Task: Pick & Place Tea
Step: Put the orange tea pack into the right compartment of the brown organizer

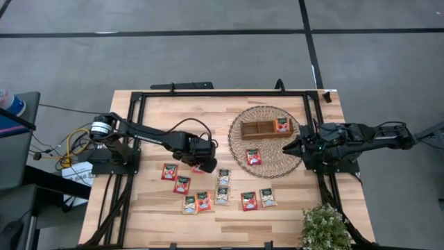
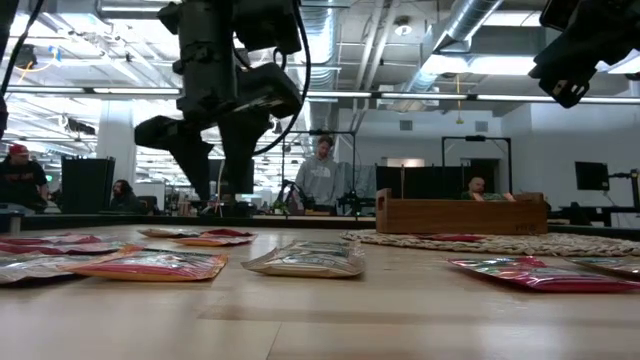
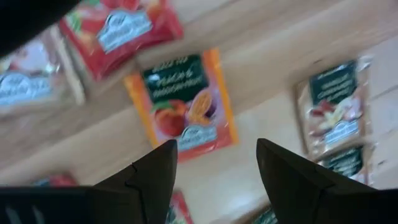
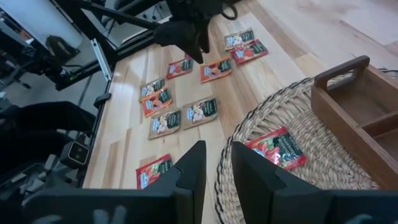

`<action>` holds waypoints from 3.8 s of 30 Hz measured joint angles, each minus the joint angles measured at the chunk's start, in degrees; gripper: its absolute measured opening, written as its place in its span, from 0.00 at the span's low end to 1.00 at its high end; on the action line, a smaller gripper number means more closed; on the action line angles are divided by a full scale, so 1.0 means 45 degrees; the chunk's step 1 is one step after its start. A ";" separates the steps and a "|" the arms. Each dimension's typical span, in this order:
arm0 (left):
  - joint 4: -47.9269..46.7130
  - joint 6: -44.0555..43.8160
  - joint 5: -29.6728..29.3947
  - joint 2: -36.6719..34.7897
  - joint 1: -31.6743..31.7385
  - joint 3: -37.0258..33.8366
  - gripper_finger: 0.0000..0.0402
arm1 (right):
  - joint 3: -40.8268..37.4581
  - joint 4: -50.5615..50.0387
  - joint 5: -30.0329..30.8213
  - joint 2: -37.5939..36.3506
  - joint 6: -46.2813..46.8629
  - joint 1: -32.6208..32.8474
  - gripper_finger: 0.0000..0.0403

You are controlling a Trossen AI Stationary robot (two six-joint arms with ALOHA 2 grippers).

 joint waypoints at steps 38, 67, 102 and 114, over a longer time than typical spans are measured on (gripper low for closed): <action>-0.0583 -0.1586 -0.1385 0.0067 -0.0009 -0.0010 0.56 | 0.0000 -0.0010 -0.0034 0.0000 -0.0006 0.0000 0.17; 0.0217 -0.1948 -0.0606 0.1372 0.0015 -0.0044 0.83 | 0.0000 0.0206 -0.0029 0.0002 0.0080 0.0005 0.17; -0.0149 -0.2224 -0.1412 0.2103 -0.0176 0.0111 0.46 | 0.0000 0.0437 -0.0029 0.0005 0.0158 0.0015 0.17; -0.0821 -0.2256 -0.2399 0.1909 -0.0437 0.0598 0.46 | 0.0000 0.0437 -0.0019 0.0005 0.0228 0.0012 0.17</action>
